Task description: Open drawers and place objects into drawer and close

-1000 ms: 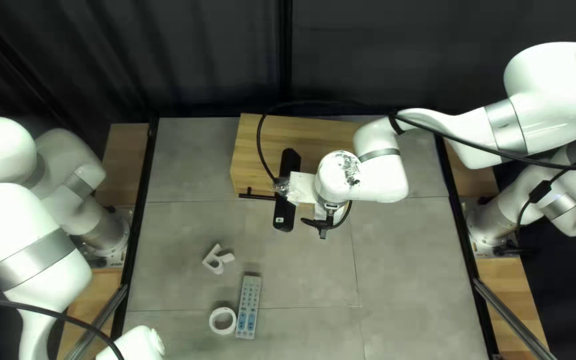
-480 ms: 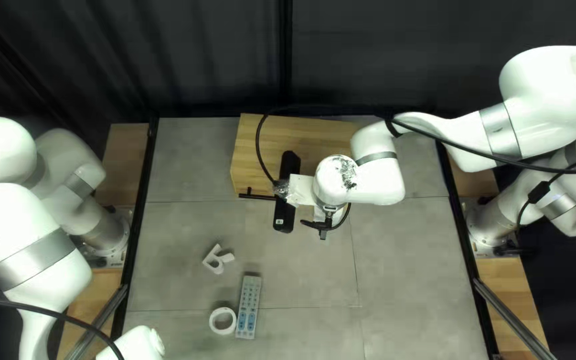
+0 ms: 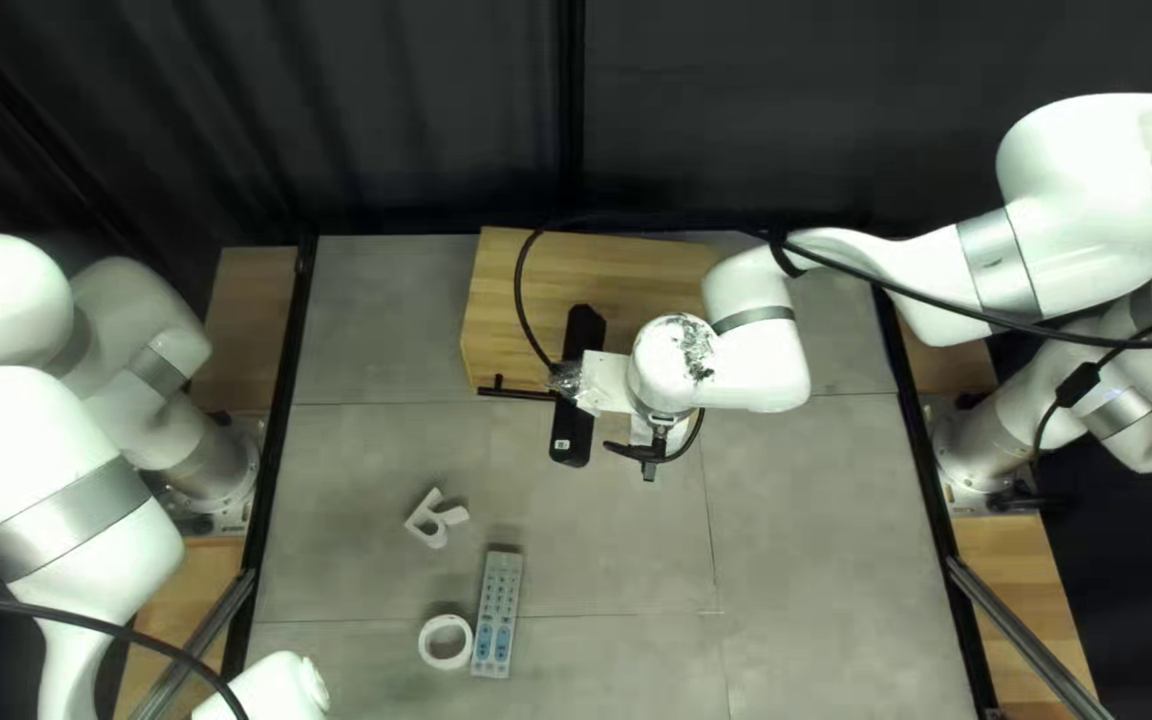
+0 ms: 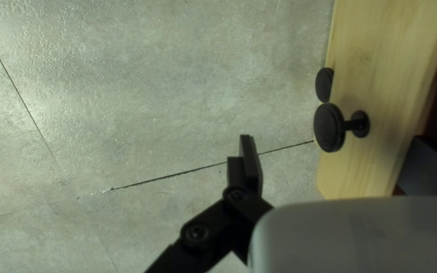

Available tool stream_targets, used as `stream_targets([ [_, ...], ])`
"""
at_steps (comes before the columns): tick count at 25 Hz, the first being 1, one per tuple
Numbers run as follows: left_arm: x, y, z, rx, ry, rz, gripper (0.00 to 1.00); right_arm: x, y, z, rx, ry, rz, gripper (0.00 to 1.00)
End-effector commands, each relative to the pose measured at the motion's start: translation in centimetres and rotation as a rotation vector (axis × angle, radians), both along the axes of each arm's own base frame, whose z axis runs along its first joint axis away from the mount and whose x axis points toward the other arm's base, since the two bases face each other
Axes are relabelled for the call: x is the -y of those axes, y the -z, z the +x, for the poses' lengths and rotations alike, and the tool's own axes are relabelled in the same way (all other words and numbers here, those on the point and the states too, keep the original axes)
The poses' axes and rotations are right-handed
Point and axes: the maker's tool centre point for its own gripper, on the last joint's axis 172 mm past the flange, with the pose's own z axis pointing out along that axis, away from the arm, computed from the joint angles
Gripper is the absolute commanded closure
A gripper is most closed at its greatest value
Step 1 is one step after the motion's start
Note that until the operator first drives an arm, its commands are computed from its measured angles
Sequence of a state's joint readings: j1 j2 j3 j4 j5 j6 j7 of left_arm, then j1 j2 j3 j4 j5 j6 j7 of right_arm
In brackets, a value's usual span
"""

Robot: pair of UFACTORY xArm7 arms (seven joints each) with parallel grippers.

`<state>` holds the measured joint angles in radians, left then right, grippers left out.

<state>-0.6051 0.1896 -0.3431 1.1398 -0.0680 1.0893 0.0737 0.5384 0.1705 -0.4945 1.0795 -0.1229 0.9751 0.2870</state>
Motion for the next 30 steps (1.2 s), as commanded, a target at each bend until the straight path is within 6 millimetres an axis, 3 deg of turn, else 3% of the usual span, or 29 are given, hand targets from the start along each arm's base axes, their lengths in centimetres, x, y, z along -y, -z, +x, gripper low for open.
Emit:
stream_targets([
  [1,0.0,0.0,0.0,0.0,0.0,0.0,0.0,0.14,0.27,0.09,-0.004,0.005,0.005,0.0],
  [11,0.0,0.0,0.0,0.0,0.0,0.0,0.0,-0.14,0.26,1.05,-0.036,0.037,0.052,0.0],
  [30,0.0,0.0,0.0,0.0,0.0,0.0,0.0,0.29,0.52,0.96,-0.043,0.037,0.07,0.0],
])
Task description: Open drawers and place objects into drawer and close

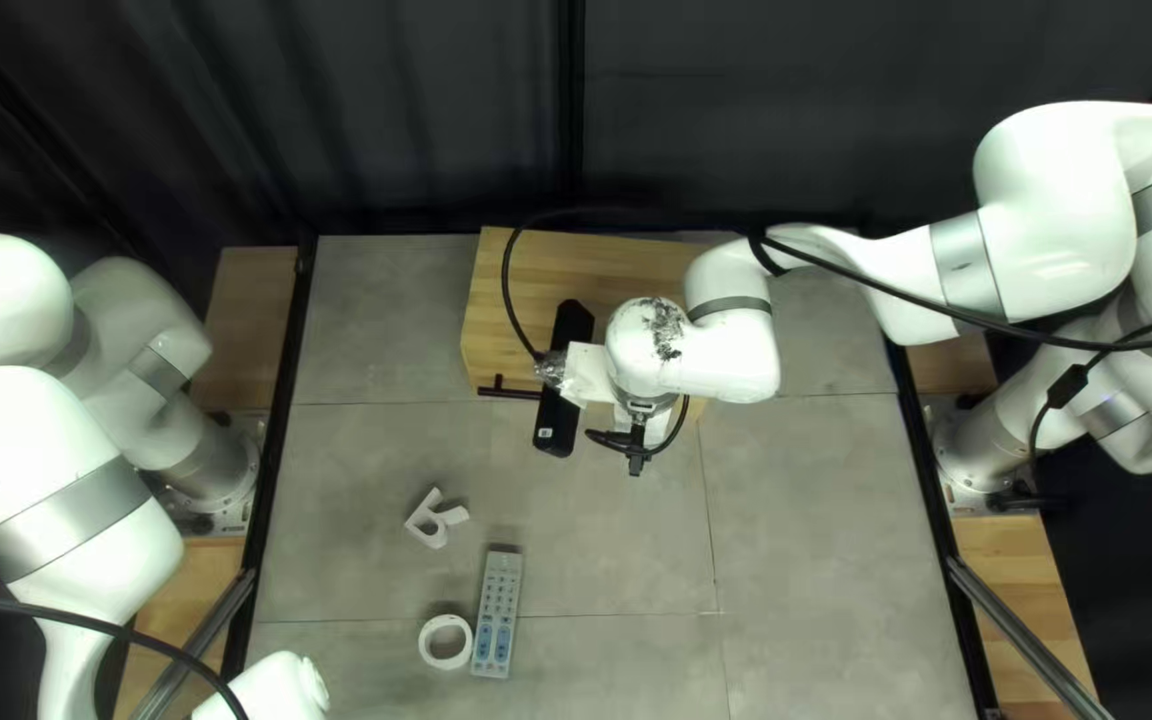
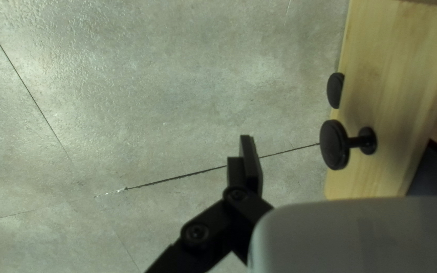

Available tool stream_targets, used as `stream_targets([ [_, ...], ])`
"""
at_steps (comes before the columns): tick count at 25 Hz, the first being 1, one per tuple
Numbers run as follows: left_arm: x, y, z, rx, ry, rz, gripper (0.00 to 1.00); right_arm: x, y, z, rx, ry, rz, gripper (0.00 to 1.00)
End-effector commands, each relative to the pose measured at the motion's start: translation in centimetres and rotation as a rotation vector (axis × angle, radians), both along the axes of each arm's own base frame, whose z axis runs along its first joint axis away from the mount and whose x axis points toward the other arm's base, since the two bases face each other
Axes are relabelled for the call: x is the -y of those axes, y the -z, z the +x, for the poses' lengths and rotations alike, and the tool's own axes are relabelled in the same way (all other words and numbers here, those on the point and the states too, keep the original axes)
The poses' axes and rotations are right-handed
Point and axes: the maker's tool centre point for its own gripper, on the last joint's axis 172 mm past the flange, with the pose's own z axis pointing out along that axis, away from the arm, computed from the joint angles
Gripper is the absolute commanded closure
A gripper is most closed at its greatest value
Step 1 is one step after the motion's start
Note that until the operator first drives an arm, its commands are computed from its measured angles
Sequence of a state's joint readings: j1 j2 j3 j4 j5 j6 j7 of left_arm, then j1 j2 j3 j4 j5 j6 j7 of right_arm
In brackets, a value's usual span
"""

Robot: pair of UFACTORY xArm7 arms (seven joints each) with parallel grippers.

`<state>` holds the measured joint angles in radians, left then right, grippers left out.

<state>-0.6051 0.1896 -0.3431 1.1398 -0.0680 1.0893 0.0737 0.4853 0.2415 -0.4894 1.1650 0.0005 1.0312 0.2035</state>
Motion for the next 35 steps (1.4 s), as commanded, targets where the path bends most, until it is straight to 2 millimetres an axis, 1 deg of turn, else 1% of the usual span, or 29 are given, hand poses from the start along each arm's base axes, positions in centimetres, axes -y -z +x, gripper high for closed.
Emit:
stream_targets([
  [1,0.0,0.0,0.0,0.0,0.0,0.0,0.0,0.0,0.1,0.0,-0.002,0.0,0.002,0.0],
  [12,0.0,0.0,0.0,0.0,0.0,0.0,0.0,0.0,-0.1,0.3,-0.004,0.011,0.018,0.0],
  [22,0.0,0.0,0.0,0.0,0.0,0.0,0.0,-0.5,-0.2,0.3,-0.011,0.018,0.045,0.0],
  [35,0.0,0.0,0.0,0.0,0.0,0.0,0.0,-1.1,-0.9,0.9,0.039,0.016,0.091,0.0],
])
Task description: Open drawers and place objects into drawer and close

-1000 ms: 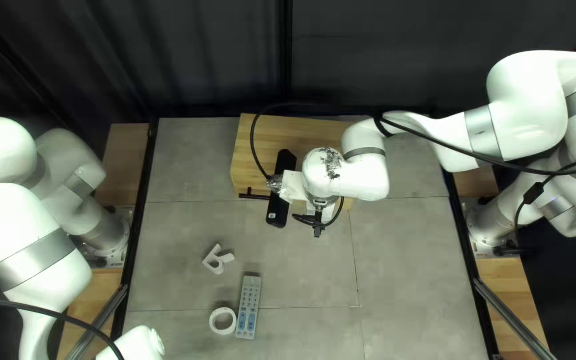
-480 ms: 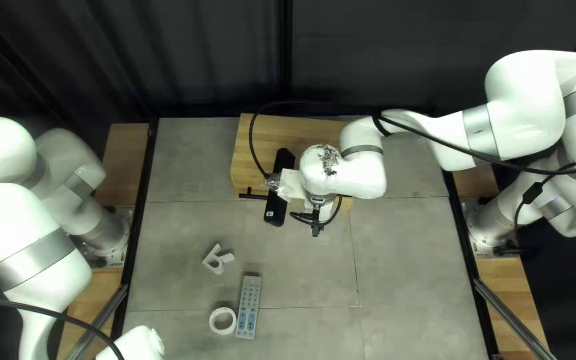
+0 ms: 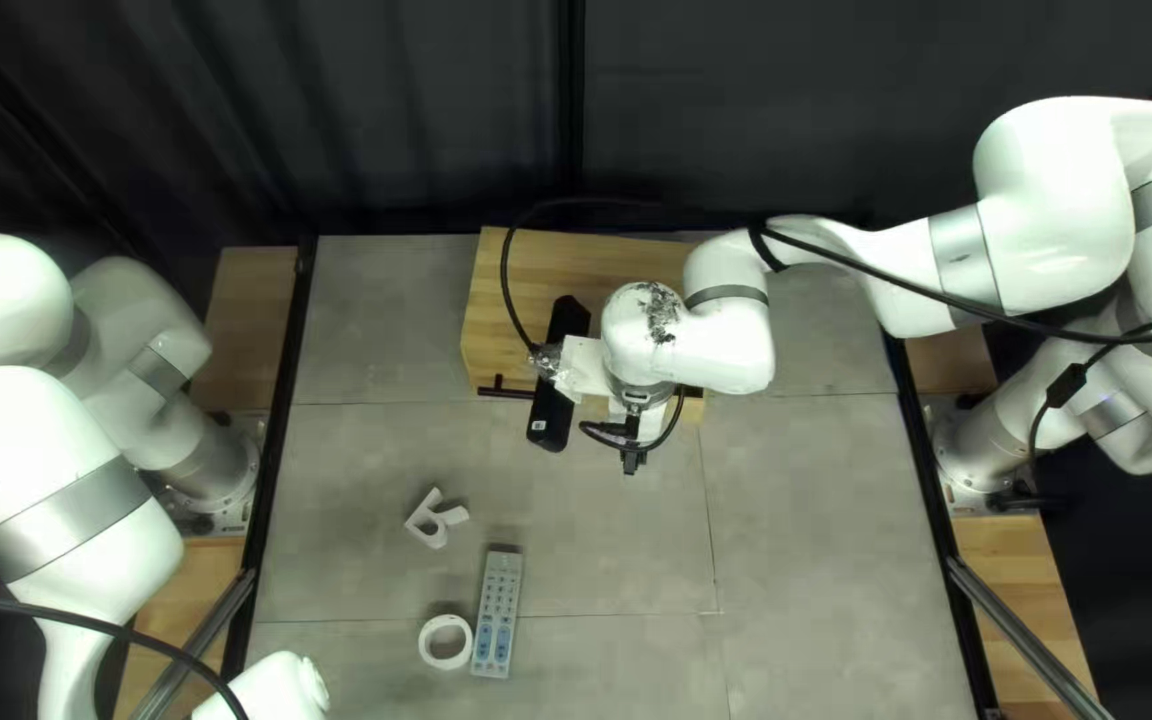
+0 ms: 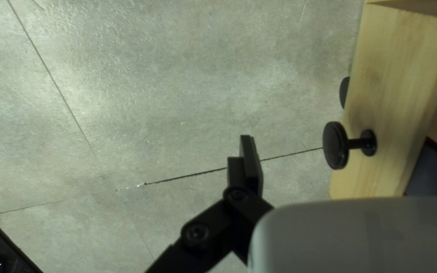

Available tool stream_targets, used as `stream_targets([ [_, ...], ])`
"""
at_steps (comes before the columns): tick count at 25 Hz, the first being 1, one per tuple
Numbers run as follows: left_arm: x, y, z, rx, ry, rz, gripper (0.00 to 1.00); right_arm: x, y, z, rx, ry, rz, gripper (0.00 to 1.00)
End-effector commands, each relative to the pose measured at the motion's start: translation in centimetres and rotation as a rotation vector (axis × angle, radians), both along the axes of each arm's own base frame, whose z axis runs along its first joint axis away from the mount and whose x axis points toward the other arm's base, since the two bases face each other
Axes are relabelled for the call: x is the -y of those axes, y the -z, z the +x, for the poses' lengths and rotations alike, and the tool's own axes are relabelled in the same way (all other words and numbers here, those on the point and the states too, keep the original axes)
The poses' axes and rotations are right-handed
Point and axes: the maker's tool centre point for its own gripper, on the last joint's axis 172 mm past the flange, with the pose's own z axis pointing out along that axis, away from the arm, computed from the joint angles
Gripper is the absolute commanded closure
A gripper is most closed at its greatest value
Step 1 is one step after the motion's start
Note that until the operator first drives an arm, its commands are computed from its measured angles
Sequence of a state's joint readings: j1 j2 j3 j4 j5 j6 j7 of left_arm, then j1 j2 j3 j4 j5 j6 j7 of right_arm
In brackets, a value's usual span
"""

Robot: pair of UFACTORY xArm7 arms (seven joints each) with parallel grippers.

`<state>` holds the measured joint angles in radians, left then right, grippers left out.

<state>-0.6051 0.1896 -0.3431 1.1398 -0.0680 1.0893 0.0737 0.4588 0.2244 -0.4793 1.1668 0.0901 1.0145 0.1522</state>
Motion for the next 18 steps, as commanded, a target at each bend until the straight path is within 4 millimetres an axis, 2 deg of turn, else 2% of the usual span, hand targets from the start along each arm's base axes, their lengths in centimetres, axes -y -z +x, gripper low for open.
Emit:
stream_targets([
  [1,0.0,0.0,0.0,0.0,0.0,0.0,0.0,-0.1,-0.2,0.2,0.005,0.0,0.006,0.0],
  [18,0.0,0.0,0.0,0.0,0.0,0.0,0.0,-1.2,-0.4,0.6,0.016,-0.008,0.026,0.0],
])
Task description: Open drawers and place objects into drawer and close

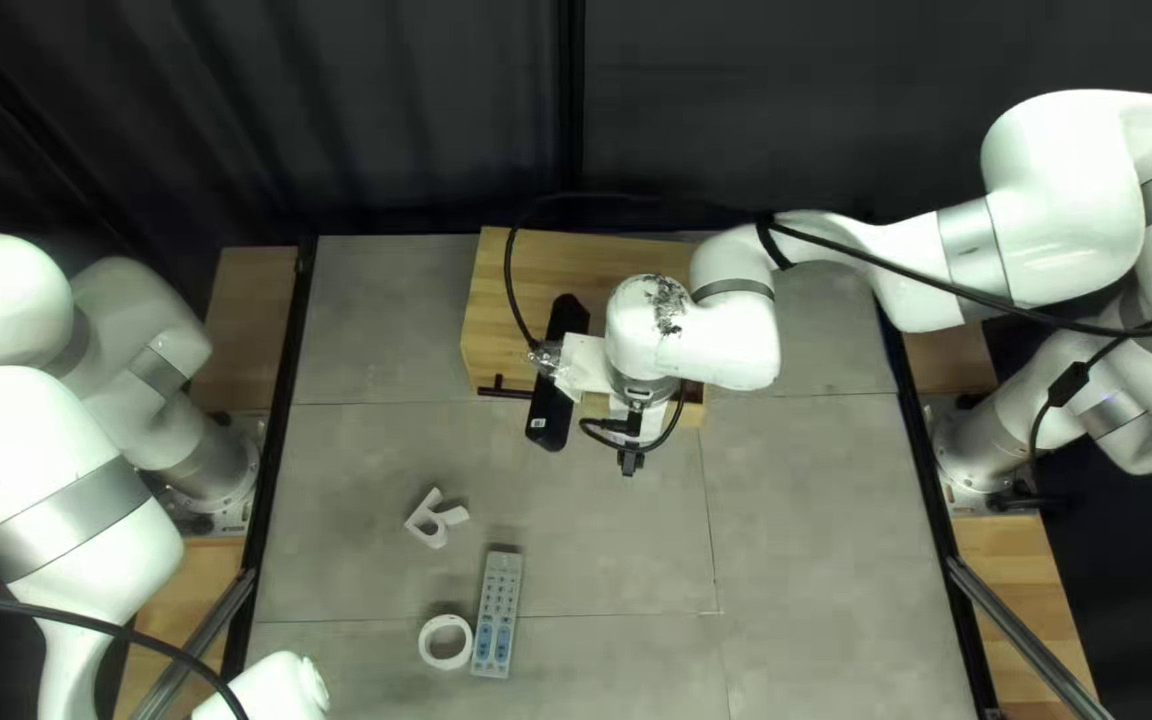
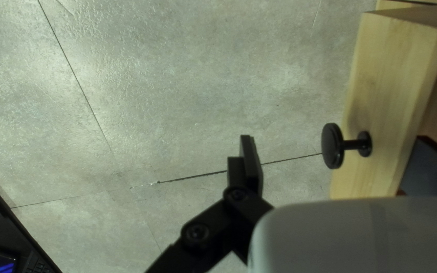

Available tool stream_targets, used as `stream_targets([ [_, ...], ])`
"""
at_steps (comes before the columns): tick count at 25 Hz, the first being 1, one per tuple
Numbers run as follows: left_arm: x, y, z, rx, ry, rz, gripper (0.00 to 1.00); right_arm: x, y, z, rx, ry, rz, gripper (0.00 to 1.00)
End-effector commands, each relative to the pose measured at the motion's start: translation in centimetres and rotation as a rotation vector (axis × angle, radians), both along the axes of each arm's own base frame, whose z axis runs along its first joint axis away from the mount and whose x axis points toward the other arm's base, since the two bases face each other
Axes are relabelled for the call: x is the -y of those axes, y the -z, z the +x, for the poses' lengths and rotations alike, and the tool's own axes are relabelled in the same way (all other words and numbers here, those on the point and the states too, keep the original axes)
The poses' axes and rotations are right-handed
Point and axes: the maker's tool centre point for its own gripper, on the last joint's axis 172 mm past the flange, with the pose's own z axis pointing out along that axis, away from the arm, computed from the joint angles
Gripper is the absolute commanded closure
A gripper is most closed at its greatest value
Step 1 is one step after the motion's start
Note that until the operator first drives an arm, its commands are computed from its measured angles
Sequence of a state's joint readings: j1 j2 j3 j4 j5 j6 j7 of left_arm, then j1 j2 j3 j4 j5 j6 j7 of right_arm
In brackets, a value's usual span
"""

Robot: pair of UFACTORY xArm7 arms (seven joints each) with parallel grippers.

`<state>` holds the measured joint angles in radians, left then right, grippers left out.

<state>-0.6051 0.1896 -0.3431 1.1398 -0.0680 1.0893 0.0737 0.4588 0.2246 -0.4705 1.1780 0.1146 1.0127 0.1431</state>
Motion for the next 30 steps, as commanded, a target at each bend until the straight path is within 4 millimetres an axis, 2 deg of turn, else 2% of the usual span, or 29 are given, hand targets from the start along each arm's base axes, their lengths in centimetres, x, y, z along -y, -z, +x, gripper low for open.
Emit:
stream_targets([
  [1,0.0,0.0,0.0,0.0,0.0,0.0,0.0,-0.3,0.0,0.1,0.003,-0.003,0.005,0.0],
  [30,0.0,0.0,0.0,0.0,0.0,0.0,0.0,-2.2,-0.8,1.2,0.003,-0.021,0.012,0.0],
])
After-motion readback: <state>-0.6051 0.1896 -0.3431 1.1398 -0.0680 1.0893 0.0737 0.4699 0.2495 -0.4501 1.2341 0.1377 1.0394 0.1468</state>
